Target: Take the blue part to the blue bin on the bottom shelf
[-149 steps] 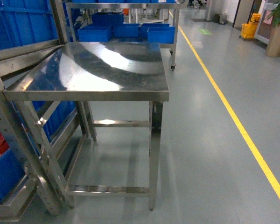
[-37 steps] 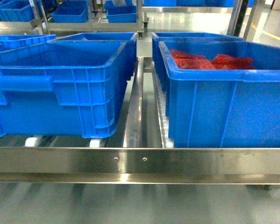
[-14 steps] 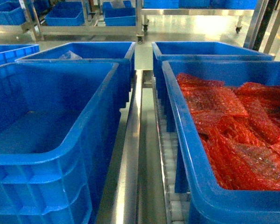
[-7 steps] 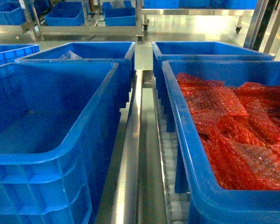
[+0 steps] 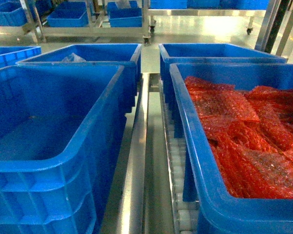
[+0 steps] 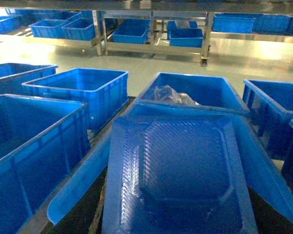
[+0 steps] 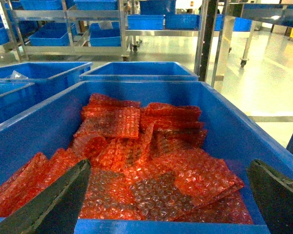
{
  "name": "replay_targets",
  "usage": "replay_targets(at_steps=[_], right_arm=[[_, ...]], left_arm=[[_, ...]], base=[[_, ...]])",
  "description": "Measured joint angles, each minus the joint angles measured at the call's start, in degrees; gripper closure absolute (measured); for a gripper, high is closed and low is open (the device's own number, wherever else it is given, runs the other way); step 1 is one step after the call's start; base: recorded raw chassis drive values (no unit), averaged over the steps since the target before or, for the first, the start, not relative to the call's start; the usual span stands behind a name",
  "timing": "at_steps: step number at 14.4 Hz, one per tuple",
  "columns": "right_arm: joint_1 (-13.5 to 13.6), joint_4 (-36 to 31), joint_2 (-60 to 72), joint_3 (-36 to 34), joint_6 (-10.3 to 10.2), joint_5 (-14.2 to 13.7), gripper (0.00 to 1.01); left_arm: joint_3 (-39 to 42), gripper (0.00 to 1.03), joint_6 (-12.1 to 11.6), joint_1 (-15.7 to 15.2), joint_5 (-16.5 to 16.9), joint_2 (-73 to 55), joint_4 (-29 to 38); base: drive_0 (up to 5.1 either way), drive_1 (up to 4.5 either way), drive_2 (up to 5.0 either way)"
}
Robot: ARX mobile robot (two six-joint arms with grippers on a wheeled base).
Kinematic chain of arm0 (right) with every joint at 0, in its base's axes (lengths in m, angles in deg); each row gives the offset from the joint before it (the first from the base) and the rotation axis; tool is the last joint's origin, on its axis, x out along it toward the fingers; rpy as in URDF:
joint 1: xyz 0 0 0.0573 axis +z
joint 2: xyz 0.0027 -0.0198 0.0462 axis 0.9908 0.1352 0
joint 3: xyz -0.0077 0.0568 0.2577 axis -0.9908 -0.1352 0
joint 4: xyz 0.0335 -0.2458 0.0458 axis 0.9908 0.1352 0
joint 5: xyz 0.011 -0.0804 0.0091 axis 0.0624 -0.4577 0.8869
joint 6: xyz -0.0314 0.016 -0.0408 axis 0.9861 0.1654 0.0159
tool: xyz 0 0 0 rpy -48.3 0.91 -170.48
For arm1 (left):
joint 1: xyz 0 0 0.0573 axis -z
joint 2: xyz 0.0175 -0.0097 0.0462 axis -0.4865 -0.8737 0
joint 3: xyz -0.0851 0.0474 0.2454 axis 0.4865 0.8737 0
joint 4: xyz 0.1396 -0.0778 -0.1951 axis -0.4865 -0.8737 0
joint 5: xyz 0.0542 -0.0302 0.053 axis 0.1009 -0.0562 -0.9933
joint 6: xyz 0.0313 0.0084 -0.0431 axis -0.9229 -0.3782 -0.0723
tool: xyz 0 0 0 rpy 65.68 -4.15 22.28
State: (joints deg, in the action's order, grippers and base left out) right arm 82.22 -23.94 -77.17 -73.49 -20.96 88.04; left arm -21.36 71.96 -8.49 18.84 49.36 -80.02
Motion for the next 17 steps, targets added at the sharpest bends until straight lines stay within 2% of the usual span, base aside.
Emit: replay_targets(at_steps=[13, 14, 15, 16, 17], right_arm=[[0.00, 0.02, 0.00, 0.00, 0.02, -0.02, 0.03], [0.00, 0.00, 0.00, 0.00, 0.00, -0.04, 0.03], [0.00, 0.00, 0.00, 0.00, 0.00, -0.02, 0.03], [0.00, 0.00, 0.00, 0.00, 0.02, 0.00, 0.03], [0.00, 0.02, 0.00, 0.00, 0.02, -0.02, 0.03]], left_arm=[[-0.02, 0.60, -0.02, 0.02, -0.13, -0.02, -0.22], [-1.66, 0.60, -0.09, 2.58, -6.86, -1.44, -5.84], [-1.92, 0.60, -0.07, 4.52, -11.58, -2.62, -6.54], [-1.92, 0.60, -0.02, 6.29, -13.16, -2.97, -6.25], [-2.10, 0.60, 0.52, 7.21, -13.07, -3.32, -6.67]], base=[[0.0, 0.00, 0.0], [0.0, 0.00, 0.0], [0.0, 0.00, 0.0], [0.0, 0.00, 0.0], [0.0, 0.00, 0.0]])
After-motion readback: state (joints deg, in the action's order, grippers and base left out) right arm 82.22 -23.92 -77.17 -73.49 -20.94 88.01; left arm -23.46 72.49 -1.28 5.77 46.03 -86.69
